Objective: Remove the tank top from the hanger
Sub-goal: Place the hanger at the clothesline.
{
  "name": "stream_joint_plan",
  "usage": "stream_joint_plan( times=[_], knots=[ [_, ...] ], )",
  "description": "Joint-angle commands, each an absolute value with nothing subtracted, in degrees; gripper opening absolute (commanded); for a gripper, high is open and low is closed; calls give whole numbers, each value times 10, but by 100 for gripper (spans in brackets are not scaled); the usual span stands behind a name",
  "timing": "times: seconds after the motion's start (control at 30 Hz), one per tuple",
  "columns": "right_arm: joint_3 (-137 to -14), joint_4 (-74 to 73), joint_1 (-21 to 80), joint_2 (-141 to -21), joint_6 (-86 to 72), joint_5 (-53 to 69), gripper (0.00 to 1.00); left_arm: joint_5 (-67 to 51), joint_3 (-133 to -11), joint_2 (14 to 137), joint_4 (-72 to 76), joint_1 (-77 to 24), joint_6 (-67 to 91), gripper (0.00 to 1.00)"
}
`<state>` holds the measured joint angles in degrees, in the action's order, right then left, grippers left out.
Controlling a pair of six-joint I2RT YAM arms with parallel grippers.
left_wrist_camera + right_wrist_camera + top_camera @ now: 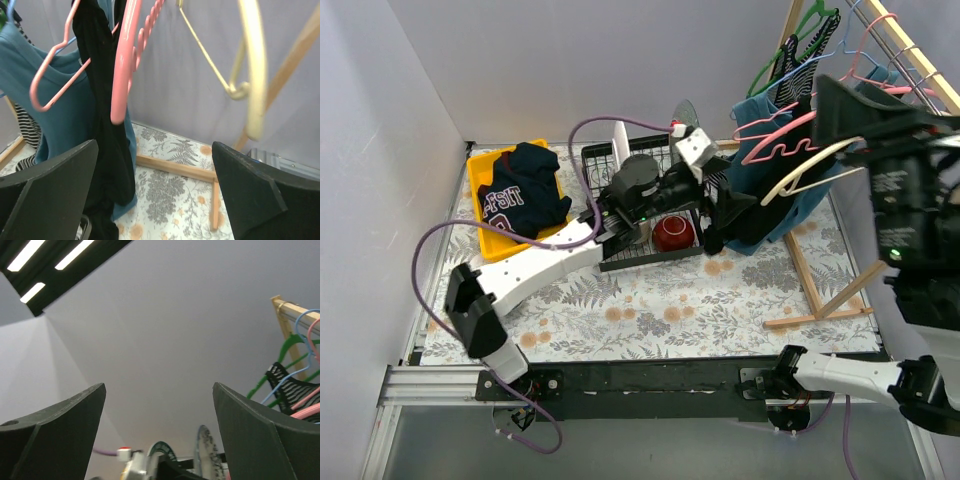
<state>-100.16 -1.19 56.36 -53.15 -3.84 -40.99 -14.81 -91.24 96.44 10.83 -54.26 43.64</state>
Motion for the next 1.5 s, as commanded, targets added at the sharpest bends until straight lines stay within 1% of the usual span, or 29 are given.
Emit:
stream_joint_plan(
  times=[0.0,0.1,0.13,0.23,0.3,0.33,0.4,0.47,0.5,0.57,0.7,0.73,0.8,0.83,0.97,1.0,1.17,1.27,1.37,1.47],
  knots=[
    [-1033,-5,564,-612,96,-504,94,-124,-834,831,159,-546,419,98],
    [-1048,-5,564,-669,129,-548,93,-117,-779,772,161,-546,418,98],
    [-1046,21,563,-688,153,-566,91,-108,-768,758,157,-546,418,98],
    [-1029,50,557,-708,174,-584,87,-105,-746,717,142,-546,417,98],
    [-1042,34,545,-718,164,-588,84,-107,-737,689,127,-546,417,98],
    [-1061,-26,527,-734,131,-587,84,-106,-735,679,122,-546,417,98],
    [-1099,-114,498,-754,71,-572,83,-106,-723,647,110,-546,422,98],
    [-1143,-216,439,-775,-11,-524,81,-98,-714,624,99,-546,425,98],
    [-1149,-233,423,-780,-24,-516,78,-96,-703,614,97,-546,427,98],
    [-1144,-252,389,-787,-41,-513,77,-89,-693,582,90,-546,428,98],
    [-1115,-253,337,-778,-74,-517,71,-72,-670,537,75,-546,437,98],
    [-1110,-256,308,-776,-83,-512,70,-69,-665,525,72,-546,444,98],
    [-1107,-281,274,-775,-125,-484,69,-65,-664,517,57,-546,447,98],
    [-1107,-291,245,-775,-140,-451,68,-63,-662,512,52,-546,449,98],
    [-1100,-322,190,-775,-191,-377,65,-43,-661,497,23,-546,451,98],
    [-1100,-323,185,-776,-197,-374,63,-38,-659,493,20,-547,453,98],
    [-1100,-312,174,-777,-210,-368,60,-27,-648,483,26,-546,465,98],
    [-1099,-298,174,-779,-203,-351,56,-23,-647,483,23,-547,462,98],
    [-1116,-317,175,-789,-199,-366,52,-21,-647,487,20,-545,458,98],
    [-1125,-333,175,-791,-204,-379,51,-37,-649,495,26,-545,450,98]
  ],
)
